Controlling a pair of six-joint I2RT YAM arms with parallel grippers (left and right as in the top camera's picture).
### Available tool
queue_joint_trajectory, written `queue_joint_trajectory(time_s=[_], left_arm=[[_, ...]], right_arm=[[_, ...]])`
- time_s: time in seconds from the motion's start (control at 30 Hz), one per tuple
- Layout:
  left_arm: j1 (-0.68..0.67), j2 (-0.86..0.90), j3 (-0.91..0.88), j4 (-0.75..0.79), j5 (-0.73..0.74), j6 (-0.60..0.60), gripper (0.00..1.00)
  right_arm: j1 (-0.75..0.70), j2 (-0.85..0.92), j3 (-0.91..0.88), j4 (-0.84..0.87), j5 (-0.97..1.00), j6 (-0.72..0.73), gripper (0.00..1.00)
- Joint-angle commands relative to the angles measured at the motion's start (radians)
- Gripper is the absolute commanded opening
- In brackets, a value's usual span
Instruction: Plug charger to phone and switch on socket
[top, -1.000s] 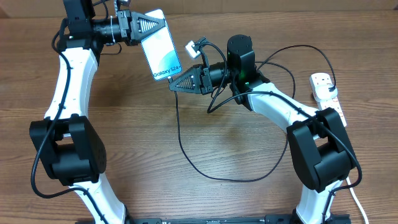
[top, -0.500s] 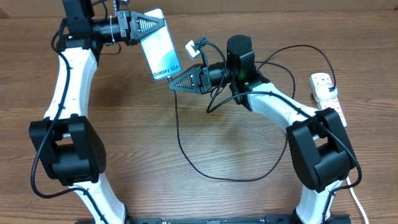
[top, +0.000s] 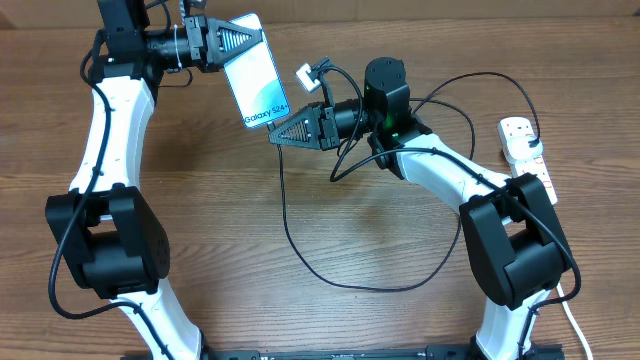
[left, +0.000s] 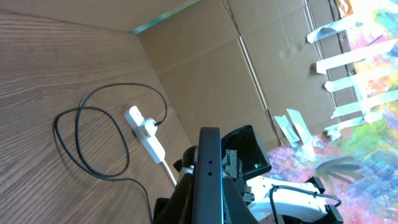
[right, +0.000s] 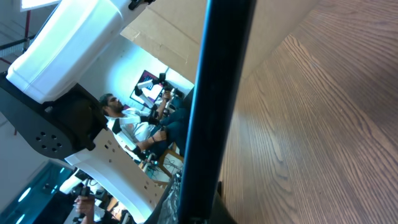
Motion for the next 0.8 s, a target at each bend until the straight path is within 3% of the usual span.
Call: queue_joint_trajectory(time_s=[0.0,0.27,0.3,0.33,0.77], left_arm=[[-0.002,-0.034,0.021,-0.003,0.079,0.005,0.04],[-0.001,-0.034,0.021,-0.003,0.075,0.005,0.04],[0.002,-0.034,0.021,-0.003,0.071,0.005,0.04],[0.005,-0.034,0.021,-0.003,0.071,0.005,0.04],[0.076,-0.034,0.021,-0.004,0.07,0.005,0.04]], right_arm=[[-0.011,-0.001,0.014,0.017,0.072,0.001,0.12],[-0.011,-0.001,0.014,-0.006,0.069,0.0,0.68],[-0.011,-0.001,0.014,-0.006,0.068,0.0,0.94],[-0.011,-0.001,0.014,-0.006,0.068,0.0,1.0],[-0.101,-0.001,0.014,-0.016,0.061,0.051,1.0]])
